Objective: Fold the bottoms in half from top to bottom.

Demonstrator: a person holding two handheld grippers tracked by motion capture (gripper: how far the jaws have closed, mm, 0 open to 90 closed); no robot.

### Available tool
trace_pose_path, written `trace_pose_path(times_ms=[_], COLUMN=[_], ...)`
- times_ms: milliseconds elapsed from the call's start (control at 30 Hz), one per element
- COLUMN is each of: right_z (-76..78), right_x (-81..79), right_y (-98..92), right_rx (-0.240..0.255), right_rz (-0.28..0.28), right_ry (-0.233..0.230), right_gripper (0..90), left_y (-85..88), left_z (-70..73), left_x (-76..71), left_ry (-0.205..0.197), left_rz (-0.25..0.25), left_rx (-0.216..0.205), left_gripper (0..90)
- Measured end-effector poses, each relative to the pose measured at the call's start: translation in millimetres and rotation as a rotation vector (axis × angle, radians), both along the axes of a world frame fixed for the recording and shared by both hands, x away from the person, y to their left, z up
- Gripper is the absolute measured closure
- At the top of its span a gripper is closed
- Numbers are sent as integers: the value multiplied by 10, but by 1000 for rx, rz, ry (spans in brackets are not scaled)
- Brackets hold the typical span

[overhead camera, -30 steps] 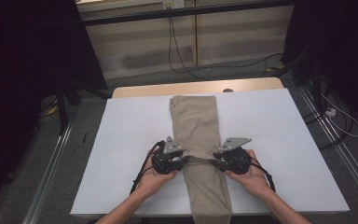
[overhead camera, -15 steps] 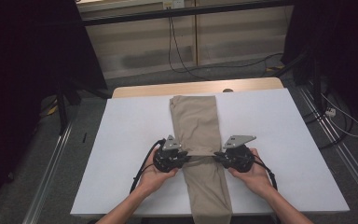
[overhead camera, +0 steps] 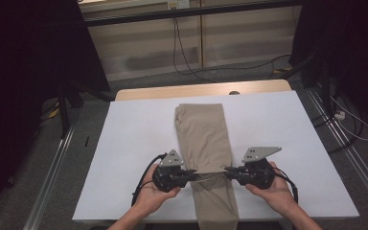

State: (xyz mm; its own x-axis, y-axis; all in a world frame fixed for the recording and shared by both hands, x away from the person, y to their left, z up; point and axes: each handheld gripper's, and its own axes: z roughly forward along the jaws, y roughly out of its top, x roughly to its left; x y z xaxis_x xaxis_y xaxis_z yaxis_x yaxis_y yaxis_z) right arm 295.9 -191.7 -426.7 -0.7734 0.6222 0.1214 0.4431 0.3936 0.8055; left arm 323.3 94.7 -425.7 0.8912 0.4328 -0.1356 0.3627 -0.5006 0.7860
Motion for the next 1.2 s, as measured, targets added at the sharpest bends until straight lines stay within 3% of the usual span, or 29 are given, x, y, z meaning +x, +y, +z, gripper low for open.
trace_pose_path(times_ms=[467,867,1200], right_z=[6,18,-54], right_x=[-572,-881,-1108], right_y=[-24,43,-9], right_rx=[15,4,8], right_rz=[43,90,108], right_ry=[13,20,52], right_gripper=[826,828,828], left_y=[36,128,83], left_z=[9,-27,-74], left_x=[-507,-771,-974], left_ry=[14,33,54], left_rz=[-101,-135,-204], left_rx=[1,-16,13], left_gripper=[840,840,839])
